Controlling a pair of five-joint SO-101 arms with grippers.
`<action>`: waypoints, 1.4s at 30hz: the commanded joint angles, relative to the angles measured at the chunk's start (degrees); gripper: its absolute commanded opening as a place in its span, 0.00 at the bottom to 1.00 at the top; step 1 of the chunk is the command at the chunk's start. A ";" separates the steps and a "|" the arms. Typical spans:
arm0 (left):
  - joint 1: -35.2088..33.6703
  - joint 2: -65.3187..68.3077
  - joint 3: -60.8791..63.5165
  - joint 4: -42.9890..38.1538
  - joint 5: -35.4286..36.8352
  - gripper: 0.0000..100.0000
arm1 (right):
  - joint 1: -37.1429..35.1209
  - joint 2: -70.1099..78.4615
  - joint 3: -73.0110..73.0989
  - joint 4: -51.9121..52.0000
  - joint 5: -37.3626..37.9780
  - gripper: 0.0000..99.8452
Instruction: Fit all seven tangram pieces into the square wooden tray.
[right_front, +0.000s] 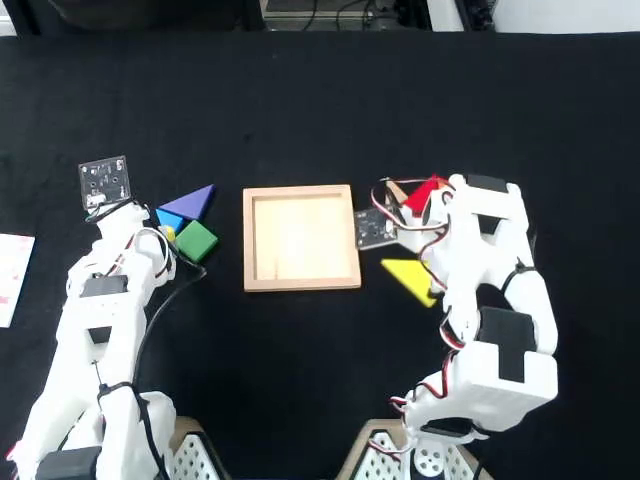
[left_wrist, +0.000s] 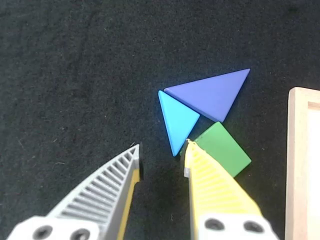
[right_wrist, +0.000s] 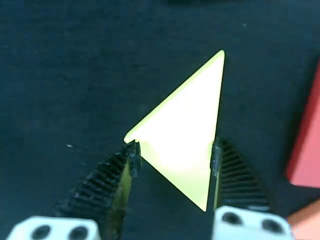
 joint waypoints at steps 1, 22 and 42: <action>-0.48 -0.09 -0.48 -1.23 0.70 0.16 | -1.67 -1.54 -2.24 3.78 0.70 0.28; -0.22 -0.09 -0.48 -1.23 0.70 0.16 | -1.23 -1.98 2.51 0.62 -4.22 0.40; -0.31 -0.09 -0.48 -1.23 0.70 0.15 | 1.76 -9.98 4.44 3.34 -0.70 0.40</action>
